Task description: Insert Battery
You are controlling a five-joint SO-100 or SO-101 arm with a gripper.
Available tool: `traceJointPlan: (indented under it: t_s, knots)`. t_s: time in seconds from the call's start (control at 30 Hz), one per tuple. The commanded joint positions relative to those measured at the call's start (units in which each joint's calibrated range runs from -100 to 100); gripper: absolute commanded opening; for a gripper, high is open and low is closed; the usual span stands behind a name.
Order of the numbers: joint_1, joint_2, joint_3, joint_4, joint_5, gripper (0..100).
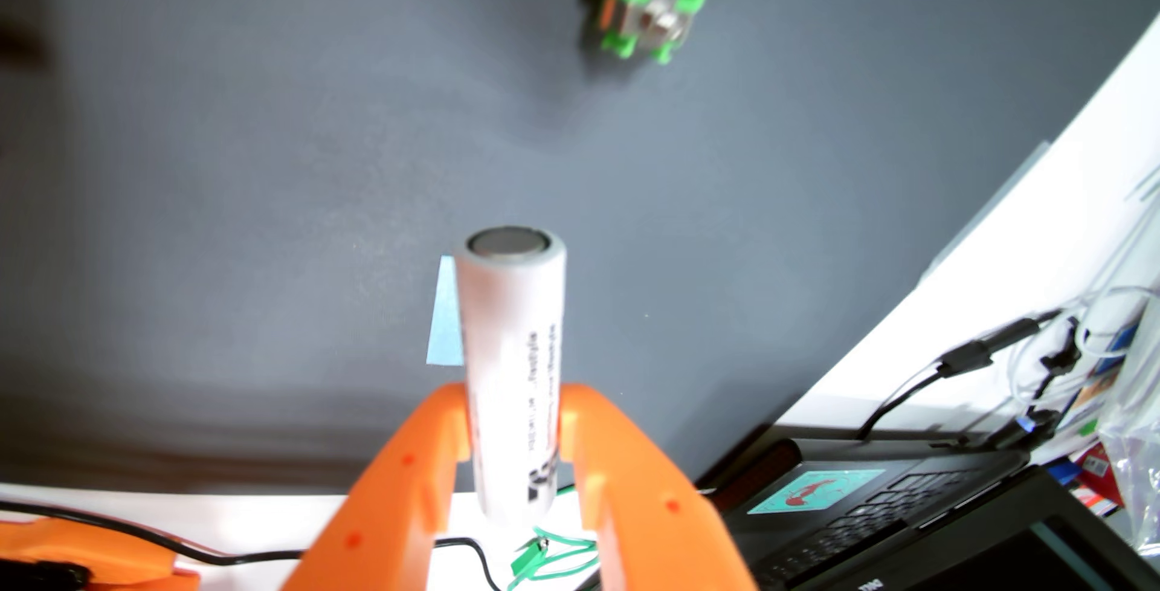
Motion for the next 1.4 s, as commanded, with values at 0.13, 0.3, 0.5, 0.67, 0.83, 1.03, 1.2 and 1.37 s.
traceJointPlan:
  t_s: [0.13,0.3,0.5,0.67,0.83,1.03,1.2,1.37]
  knots:
    - [-12.0,-1.4,-0.7,-3.9,-11.5,2]
    - [-17.2,-0.6,0.3,-7.5,-14.9,2]
    - [-21.5,5.7,0.5,-10.8,-16.4,2]
    - [-21.7,7.9,0.5,-13.7,-17.6,2]
    - [-22.0,8.1,0.6,-14.9,-19.2,2]
    - [-25.5,8.1,2.2,-14.8,-19.8,2]
    - [-25.4,9.1,2.1,-14.8,-19.8,2]
    - [-25.1,13.6,0.7,-14.8,-19.8,2]
